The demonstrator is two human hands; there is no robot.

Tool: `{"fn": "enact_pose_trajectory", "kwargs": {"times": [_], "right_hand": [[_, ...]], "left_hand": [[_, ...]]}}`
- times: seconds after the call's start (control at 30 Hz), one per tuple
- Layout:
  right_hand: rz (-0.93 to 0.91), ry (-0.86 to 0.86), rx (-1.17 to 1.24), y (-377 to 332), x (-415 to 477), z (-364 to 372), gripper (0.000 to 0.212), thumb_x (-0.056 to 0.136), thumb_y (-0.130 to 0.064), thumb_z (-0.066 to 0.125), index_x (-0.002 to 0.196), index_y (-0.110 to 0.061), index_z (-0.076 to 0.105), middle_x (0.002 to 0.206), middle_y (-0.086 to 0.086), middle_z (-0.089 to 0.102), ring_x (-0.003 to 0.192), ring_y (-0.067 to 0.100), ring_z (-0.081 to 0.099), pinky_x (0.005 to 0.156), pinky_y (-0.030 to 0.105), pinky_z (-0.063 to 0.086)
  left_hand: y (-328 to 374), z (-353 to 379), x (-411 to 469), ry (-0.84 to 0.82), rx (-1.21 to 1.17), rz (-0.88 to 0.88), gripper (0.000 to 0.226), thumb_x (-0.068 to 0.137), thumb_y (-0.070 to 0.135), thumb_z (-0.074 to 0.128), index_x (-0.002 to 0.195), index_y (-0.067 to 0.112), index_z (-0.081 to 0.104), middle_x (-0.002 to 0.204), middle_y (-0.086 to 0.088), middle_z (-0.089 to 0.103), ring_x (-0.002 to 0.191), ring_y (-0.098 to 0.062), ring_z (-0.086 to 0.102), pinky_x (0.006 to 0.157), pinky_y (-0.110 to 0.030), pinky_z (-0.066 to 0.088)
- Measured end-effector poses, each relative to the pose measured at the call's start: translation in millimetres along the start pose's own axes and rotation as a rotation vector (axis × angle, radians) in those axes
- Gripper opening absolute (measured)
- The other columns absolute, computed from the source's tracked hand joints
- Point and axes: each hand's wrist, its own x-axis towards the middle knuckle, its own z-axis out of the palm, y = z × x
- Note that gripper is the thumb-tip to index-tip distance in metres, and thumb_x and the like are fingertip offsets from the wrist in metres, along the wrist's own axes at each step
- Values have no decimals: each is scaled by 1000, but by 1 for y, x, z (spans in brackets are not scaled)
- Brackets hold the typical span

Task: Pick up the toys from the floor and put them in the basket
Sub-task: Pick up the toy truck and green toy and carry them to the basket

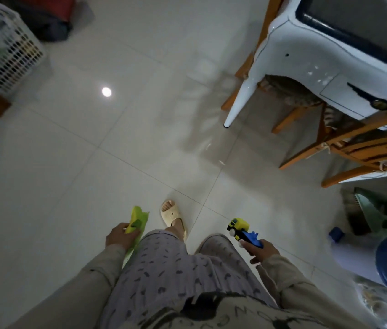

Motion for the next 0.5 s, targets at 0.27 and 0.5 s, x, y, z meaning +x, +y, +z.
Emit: {"fn": "enact_pose_trajectory", "kwargs": {"times": [0.27, 0.5], "right_hand": [[-7, 30, -48, -94, 15, -33, 56, 83, -41, 65, 120, 0, 54, 98, 13, 62, 78, 28, 62, 72, 28, 44], [-38, 10, -128, -202, 39, -54, 55, 83, -41, 66, 118, 0, 56, 94, 11, 63, 76, 27, 63, 72, 28, 43]], "left_hand": [[114, -75, 53, 55, 33, 92, 45, 82, 36, 64, 119, 11, 61, 121, -16, 65, 113, -32, 59, 95, -33, 44], [152, -114, 86, 54, -107, 65, 60, 70, 43, 67, 118, 9, 60, 121, -16, 64, 113, -33, 58, 95, -35, 43]]}}
